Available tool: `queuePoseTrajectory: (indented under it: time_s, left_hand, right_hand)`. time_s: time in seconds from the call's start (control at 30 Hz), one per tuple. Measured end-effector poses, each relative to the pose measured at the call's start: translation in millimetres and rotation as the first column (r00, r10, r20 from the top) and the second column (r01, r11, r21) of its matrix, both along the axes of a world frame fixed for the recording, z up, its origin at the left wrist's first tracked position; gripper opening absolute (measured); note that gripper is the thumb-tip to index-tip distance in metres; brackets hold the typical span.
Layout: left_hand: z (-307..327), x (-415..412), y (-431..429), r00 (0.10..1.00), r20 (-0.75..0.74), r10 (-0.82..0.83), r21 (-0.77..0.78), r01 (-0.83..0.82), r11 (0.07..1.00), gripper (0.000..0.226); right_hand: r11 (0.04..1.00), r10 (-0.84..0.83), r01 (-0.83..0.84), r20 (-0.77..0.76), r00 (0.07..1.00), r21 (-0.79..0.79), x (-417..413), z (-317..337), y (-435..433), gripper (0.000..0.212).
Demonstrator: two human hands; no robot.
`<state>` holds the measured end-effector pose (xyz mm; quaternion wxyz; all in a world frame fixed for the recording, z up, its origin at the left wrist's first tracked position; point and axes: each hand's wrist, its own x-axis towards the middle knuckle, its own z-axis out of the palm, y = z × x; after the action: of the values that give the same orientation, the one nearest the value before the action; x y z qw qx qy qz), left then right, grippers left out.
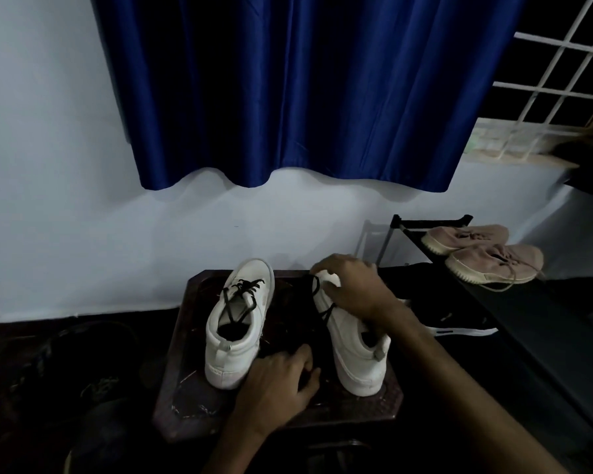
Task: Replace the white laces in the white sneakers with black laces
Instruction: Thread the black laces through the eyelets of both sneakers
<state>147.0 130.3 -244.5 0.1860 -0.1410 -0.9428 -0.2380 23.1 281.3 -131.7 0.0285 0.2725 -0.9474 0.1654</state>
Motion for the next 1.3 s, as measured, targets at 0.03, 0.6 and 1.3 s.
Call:
queuePoseTrajectory:
  time_s: [0.03,0.6,1.3]
  left_hand:
    - [1,0,0,1.000,0.005,-0.005,-0.010,0.005,1.000,0.036]
    - [10,4,6,0.953,-0.253,0.166,0.064,-0.155,0.986,0.019]
    - [336,-102,-66,0.969,-0.098,-0.228,0.995,0.094,-0.029,0.011]
  right_hand:
    - [0.995,0.044,-0.043,-0.015,0.999,0.086,-6,1,-11,0.032]
    - [0.746,0.022,0.357,0.557,0.831,-0.562,-41,77,-29,0.025]
    - [0.835,-0.019,0.006,-0.018,1.000,-0.550,18,127,-54,0.024]
